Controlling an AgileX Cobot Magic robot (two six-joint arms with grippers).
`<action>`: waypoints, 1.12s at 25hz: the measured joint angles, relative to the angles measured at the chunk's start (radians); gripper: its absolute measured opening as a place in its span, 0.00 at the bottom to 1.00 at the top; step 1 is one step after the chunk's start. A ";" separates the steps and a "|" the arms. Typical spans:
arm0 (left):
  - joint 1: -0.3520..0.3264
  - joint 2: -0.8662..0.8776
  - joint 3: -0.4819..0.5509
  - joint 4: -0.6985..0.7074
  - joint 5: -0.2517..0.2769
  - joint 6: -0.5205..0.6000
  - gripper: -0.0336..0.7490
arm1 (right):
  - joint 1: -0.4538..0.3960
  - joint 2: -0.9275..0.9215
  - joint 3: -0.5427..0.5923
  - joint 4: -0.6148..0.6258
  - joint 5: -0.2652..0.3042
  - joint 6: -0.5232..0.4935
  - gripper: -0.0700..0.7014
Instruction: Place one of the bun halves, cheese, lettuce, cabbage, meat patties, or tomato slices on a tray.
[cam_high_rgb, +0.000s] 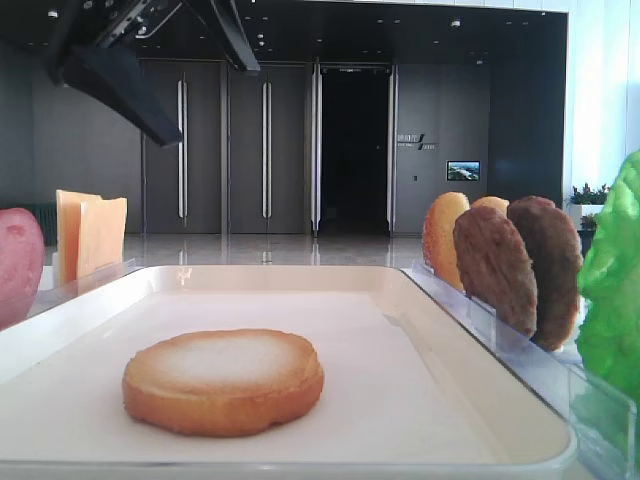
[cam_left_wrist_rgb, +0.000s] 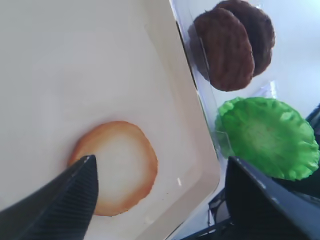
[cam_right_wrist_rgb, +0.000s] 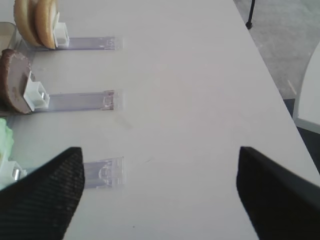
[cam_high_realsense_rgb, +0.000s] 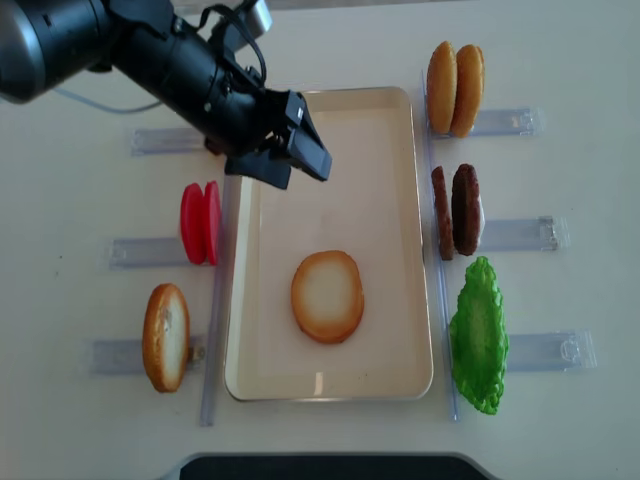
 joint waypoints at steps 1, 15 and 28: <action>0.000 0.000 -0.035 0.044 0.007 -0.035 0.81 | 0.000 0.000 0.000 0.000 0.000 0.000 0.85; 0.000 0.000 -0.304 0.632 0.209 -0.361 0.80 | 0.000 0.000 0.000 0.000 0.000 0.000 0.85; 0.273 0.000 -0.304 0.777 0.220 -0.342 0.73 | 0.000 0.000 0.000 0.000 0.000 0.000 0.85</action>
